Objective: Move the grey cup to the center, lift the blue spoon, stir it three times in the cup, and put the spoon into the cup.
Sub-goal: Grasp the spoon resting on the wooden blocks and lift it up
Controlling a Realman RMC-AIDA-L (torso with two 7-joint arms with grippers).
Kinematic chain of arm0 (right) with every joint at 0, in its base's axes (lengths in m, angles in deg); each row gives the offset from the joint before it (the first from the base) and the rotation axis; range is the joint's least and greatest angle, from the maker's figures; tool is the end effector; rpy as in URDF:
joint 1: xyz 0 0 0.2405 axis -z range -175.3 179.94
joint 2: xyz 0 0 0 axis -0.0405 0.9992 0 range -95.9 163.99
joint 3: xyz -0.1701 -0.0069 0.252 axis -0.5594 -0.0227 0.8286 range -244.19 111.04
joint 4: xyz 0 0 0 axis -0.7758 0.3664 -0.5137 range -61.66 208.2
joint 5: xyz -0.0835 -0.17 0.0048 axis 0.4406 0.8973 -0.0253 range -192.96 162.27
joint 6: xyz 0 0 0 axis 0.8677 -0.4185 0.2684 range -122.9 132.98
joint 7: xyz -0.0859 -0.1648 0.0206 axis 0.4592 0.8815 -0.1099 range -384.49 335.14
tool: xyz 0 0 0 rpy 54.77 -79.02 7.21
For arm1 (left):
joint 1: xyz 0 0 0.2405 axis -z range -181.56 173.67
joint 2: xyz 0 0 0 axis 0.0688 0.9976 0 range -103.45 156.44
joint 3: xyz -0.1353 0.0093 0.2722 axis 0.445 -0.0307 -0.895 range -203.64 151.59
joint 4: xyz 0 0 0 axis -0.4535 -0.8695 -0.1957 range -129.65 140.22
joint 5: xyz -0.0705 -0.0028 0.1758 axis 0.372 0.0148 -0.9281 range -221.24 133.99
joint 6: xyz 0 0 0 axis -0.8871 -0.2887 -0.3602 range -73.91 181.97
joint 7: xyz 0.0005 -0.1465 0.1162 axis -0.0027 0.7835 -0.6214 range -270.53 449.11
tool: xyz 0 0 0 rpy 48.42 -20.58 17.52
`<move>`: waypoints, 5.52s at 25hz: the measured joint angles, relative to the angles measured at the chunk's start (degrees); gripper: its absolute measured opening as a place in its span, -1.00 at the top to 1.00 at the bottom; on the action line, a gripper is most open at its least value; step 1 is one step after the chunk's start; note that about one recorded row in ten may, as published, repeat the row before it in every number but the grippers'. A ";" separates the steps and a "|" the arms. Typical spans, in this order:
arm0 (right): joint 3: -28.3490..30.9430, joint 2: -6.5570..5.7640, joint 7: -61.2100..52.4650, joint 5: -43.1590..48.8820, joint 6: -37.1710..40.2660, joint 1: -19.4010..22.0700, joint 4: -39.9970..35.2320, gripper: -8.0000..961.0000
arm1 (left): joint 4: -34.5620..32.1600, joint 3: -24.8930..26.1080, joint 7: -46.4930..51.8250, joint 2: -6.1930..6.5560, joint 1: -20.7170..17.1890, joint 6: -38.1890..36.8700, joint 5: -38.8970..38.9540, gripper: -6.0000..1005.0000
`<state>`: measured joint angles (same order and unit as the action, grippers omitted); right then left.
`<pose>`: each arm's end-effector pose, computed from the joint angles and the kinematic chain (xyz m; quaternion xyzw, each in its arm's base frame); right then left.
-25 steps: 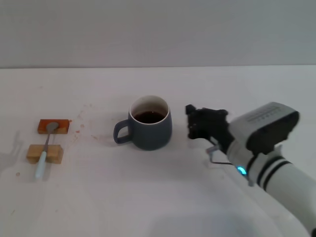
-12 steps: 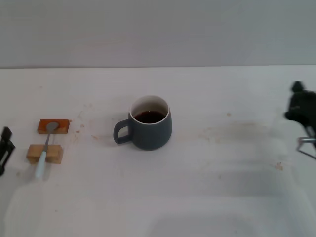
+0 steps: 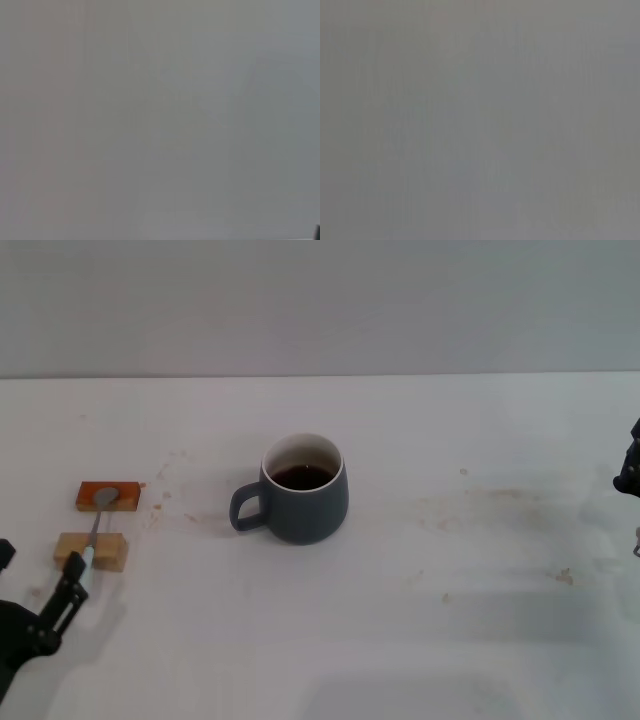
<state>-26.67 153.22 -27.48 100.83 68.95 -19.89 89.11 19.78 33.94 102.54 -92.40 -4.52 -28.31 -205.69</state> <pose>0.3551 0.3706 -0.0384 -0.6643 0.2787 0.2942 0.6281 -0.3811 0.2190 -0.0404 -0.7128 -0.2401 -0.3233 0.5742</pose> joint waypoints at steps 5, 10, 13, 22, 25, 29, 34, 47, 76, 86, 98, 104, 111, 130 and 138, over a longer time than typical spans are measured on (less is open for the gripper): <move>0.03 0.03 0.00 0.00 0.00 -0.07 0.06 0.99 | 0.33 -2.31 -0.34 -0.01 -0.54 0.65 -0.01 -0.62; 0.07 0.08 0.00 0.00 0.00 0.02 0.13 0.99 | 0.43 -2.79 -0.41 -0.04 0.03 3.55 -0.01 -0.62; 0.08 0.09 0.00 0.00 0.00 0.11 0.23 0.99 | 0.44 -2.81 -0.49 -0.03 1.52 7.18 -0.01 -0.62; 0.09 0.09 0.00 0.00 0.05 0.11 0.42 0.99 | 0.18 -2.32 -0.89 -0.02 3.19 10.61 0.00 -0.62; 0.09 0.09 0.00 0.00 0.07 -0.17 0.42 0.99 | 0.40 -2.27 -1.53 -0.02 3.28 11.44 0.02 -0.62; 0.09 0.07 0.00 0.00 0.07 -0.41 0.40 0.99 | 0.45 -2.22 -2.00 -0.02 3.53 12.80 0.53 -0.62; 0.09 0.03 0.00 0.00 0.07 -0.45 0.27 0.99 | 0.40 -2.22 -2.01 -0.02 3.72 13.52 1.47 -0.62; 0.09 0.00 0.00 0.00 0.07 -0.60 0.05 0.99 | 0.53 -2.68 -2.01 -0.11 4.68 15.17 1.49 -0.62; -0.10 0.00 0.00 0.26 0.08 -0.83 -0.37 0.99 | 1.86 -2.75 -0.54 -0.11 3.55 16.27 1.48 -0.10; -0.39 0.00 0.00 0.36 0.53 -0.47 -0.36 0.99 | 2.19 -2.76 -0.56 -0.11 3.38 16.47 1.48 -0.03; -0.53 0.00 0.00 0.45 0.69 -0.16 -0.37 0.99 | 2.81 -3.38 -0.66 -0.11 3.37 16.53 1.51 0.03; -0.53 0.00 0.00 0.45 0.78 -0.09 -0.37 0.99 | 2.98 -3.36 -1.09 -0.05 3.48 16.64 2.15 0.12; -0.53 -0.05 0.00 0.45 0.78 -0.02 -0.38 0.99 | 3.18 -3.87 -1.11 0.04 3.87 18.51 2.12 0.22; -0.62 -0.09 0.00 0.53 2.93 1.32 -0.55 0.99 | 12.12 -5.88 -9.15 0.81 1.00 17.33 1.83 0.71; -0.62 -0.09 0.00 0.54 5.22 1.90 -0.64 0.99 | 23.02 -5.38 -6.08 5.76 3.58 28.30 0.63 0.71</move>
<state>-27.29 153.14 -27.49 101.37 74.18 -17.98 88.47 42.80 28.56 96.46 -86.64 -0.94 -0.01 -205.05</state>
